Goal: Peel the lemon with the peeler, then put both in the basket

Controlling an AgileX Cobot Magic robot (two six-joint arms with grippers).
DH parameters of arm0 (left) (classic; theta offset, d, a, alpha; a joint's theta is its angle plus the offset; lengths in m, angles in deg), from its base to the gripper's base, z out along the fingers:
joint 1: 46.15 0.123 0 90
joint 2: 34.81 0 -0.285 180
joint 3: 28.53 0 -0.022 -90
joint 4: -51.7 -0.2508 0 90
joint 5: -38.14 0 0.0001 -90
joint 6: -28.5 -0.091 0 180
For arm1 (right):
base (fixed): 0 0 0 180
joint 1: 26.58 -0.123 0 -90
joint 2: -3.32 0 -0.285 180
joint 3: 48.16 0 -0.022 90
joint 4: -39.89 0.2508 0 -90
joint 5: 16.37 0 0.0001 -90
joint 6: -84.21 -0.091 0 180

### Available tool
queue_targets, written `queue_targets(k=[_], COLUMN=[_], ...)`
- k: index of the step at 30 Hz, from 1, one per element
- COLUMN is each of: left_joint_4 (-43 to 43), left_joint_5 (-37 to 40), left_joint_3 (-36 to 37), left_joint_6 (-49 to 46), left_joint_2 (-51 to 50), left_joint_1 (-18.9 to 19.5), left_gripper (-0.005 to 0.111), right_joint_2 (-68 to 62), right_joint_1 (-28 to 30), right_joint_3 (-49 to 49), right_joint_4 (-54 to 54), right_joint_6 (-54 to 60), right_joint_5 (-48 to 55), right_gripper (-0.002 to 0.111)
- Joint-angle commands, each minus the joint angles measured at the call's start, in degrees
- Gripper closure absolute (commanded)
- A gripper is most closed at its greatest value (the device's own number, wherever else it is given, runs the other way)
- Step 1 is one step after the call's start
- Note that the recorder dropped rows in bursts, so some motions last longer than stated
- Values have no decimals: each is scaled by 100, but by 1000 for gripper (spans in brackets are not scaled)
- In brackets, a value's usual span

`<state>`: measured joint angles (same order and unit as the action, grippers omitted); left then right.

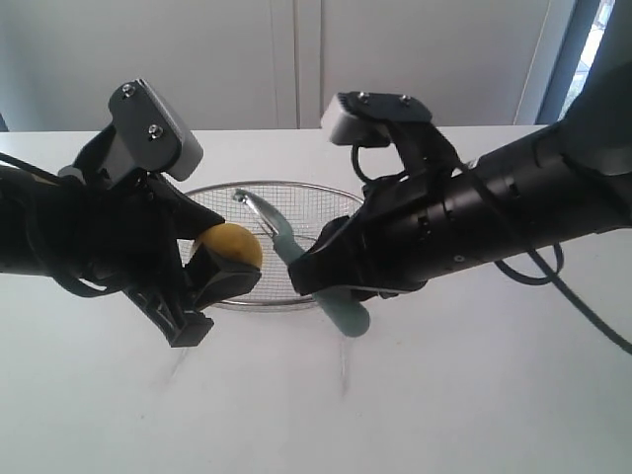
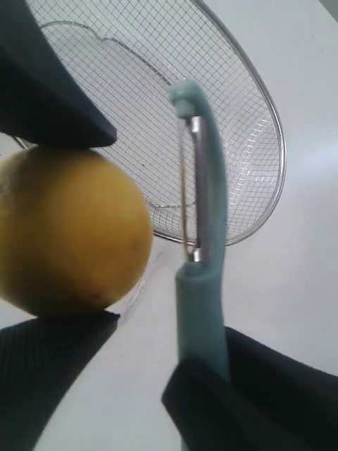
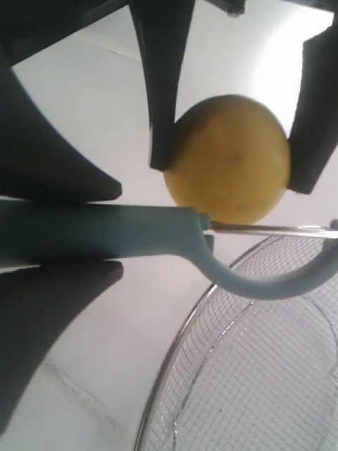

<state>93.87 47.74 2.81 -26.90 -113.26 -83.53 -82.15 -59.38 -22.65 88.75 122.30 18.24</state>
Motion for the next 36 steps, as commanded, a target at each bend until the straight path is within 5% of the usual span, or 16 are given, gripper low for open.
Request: queue_targets(k=[1,14,30,36], left_joint_4=[59,61,61,61], left_joint_5=[-16,-5,-5,-5], left_joint_3=[19,19,19,19], left_joint_6=[-12,-12,-12,-12], left_joint_2=[23,23,23,23], left_joint_1=[14,14,14,14], left_gripper=[107,107,107,107], right_joint_2=[405,820,-594,-932], right_joint_1=[168,616,595,394], right_joint_3=[-23,-1,40,40], right_joint_4=[-82,-1933,-1264,-244], right_joint_6=[10,-1318,-1231,-315], right_joint_5=[-38,-165,-111,130], right_gripper=[108,108,108,108])
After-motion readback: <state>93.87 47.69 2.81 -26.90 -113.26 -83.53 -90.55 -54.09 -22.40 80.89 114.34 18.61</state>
